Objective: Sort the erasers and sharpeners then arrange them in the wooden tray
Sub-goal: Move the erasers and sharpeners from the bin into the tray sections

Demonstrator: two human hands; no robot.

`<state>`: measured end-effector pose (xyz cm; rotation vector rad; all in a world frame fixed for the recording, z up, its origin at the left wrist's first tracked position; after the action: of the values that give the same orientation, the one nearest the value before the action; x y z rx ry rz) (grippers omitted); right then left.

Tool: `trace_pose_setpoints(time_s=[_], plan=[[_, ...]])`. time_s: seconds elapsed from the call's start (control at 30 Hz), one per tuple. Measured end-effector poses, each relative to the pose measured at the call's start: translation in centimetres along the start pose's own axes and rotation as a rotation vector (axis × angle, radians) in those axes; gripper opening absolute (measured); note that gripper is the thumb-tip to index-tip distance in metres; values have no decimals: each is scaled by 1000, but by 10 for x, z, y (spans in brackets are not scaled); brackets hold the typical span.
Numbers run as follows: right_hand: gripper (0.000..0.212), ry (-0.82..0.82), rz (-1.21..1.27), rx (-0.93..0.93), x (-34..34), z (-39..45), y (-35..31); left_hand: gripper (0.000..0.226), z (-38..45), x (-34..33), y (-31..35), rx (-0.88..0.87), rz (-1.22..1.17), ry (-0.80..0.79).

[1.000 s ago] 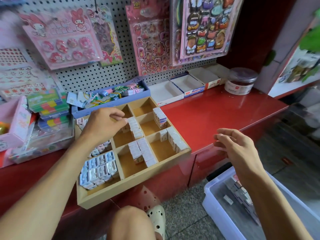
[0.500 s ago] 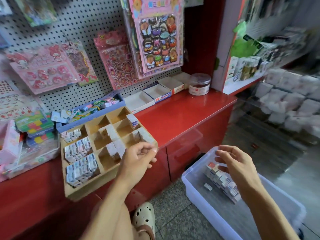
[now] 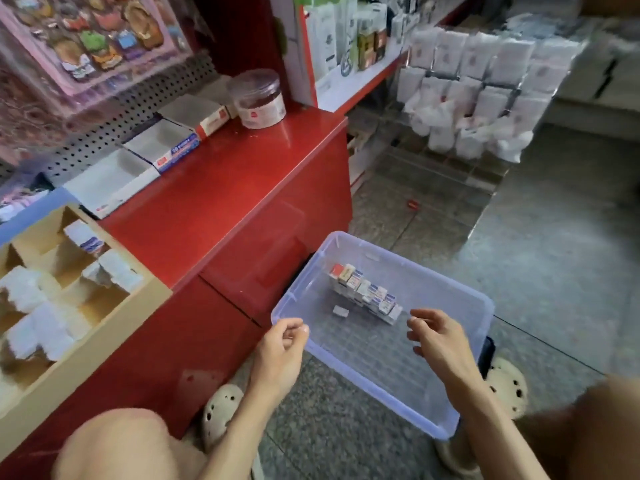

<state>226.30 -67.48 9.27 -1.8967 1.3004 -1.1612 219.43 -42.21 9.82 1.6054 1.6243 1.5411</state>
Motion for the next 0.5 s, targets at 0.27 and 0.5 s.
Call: trace_pose_setpoints(time_s=[0.27, 0.5], plan=[[18, -37, -28, -187, -49, 70, 72, 26, 92, -54, -41, -87, 426, -109], [28, -46, -45, -358, -90, 138, 132, 42, 125, -85, -93, -195, 913, -242]])
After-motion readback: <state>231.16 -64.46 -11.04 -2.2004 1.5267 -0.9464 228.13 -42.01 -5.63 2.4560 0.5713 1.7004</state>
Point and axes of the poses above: each hand's wrist, its own z-axis towards the middle knuckle, its own x-axis out of the back of the hand, y = z × x, the point moved 5 cm from there along z, towards the middle knuckle, and after that the axes turned 6 degrees about -z, right-handed, at the moved point
